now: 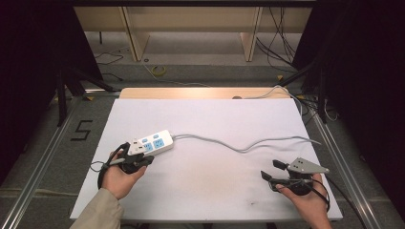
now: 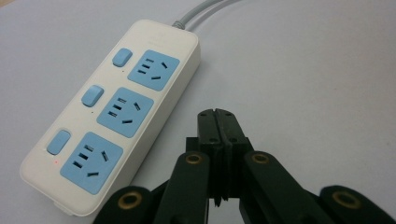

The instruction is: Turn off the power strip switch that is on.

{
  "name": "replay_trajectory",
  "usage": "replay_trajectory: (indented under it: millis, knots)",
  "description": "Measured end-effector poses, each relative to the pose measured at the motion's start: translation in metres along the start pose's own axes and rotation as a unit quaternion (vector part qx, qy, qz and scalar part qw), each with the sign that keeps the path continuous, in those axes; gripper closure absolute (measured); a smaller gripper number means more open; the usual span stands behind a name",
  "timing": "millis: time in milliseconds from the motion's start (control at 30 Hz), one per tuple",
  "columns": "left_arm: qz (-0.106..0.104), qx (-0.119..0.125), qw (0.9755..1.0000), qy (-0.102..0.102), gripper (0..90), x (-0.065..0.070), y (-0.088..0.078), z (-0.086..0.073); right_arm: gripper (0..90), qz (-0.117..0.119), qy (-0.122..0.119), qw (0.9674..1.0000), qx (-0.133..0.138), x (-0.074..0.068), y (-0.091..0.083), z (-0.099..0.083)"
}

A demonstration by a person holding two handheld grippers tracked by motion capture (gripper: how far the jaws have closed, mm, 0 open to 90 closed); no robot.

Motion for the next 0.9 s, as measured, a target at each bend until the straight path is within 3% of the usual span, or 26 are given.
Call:
replay_trajectory:
  millis: [900]
  knots:
    - [0.014, 0.003, 0.9998, -0.011, 89.8, -0.014, -0.004, 0.007, 34.8, -0.001, 0.001, 1.0, -0.001, 0.0, -0.001, 0.0]
Point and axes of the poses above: each handheld gripper's, and its own axes: y roughly forward along the jaws, z roughly out of its top, x roughly to its right, the point moved 8 cm from there along y, roughly forward along the jaws, and after that the axes turned 13 degrees about -z, right-handed, at the moved point
